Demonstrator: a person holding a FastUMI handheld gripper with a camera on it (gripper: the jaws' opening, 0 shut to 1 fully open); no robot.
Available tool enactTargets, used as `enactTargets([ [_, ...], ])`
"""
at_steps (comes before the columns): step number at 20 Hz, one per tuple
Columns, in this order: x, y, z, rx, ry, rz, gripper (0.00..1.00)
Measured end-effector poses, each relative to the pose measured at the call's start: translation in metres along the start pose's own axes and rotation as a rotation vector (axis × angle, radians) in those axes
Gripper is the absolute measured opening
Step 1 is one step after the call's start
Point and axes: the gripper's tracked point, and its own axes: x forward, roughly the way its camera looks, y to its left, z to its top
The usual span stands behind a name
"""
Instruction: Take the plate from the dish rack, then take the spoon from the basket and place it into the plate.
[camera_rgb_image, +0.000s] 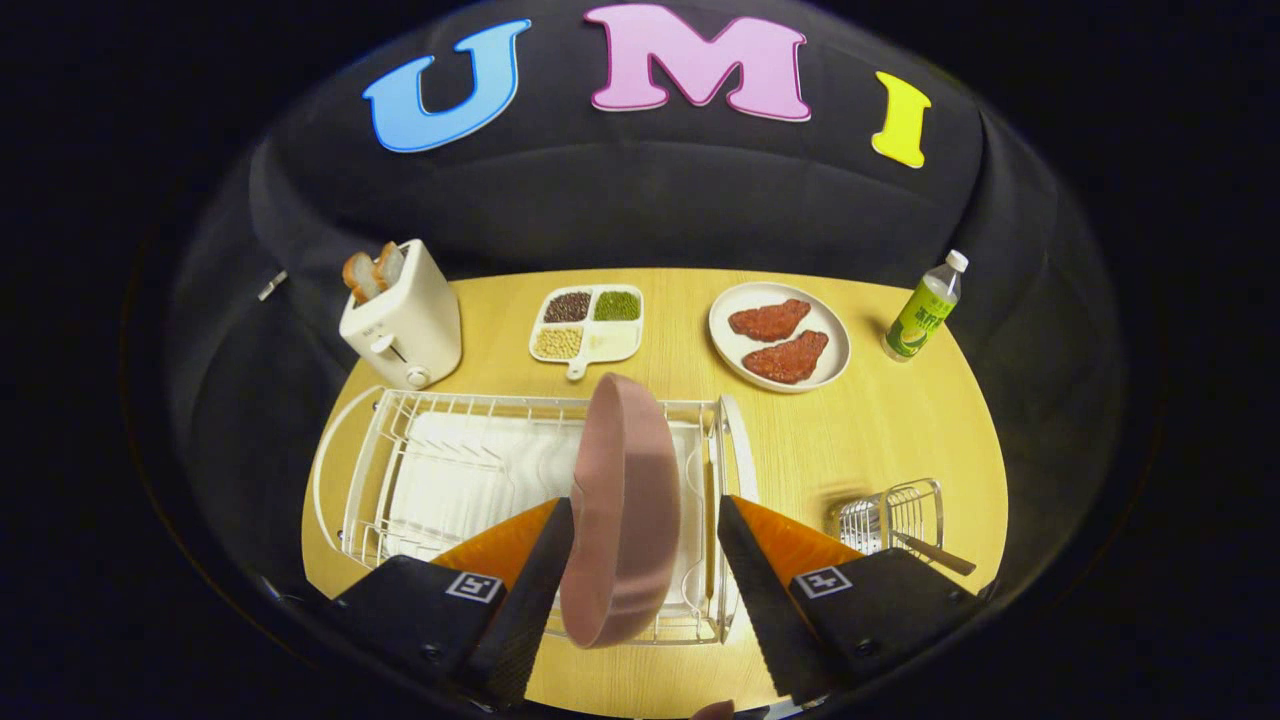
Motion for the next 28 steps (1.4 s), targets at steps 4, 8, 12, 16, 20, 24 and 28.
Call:
enactTargets([
  [4,0.02,-0.001,-0.012,0.011,0.043,-0.053,0.49],
  [8,0.019,-0.009,-0.005,0.006,0.04,-0.112,0.33],
  [12,0.012,-0.01,0.011,-0.071,0.015,-0.16,0.32],
  [16,-0.002,-0.016,0.029,-0.133,-0.026,-0.201,0.31],
  [20,-0.025,-0.017,0.037,-0.051,-0.082,-0.128,0.31],
  [24,-0.058,-0.021,0.035,0.056,-0.116,-0.012,0.3],
  [28,-0.089,-0.029,0.012,0.128,-0.112,0.081,0.3],
])
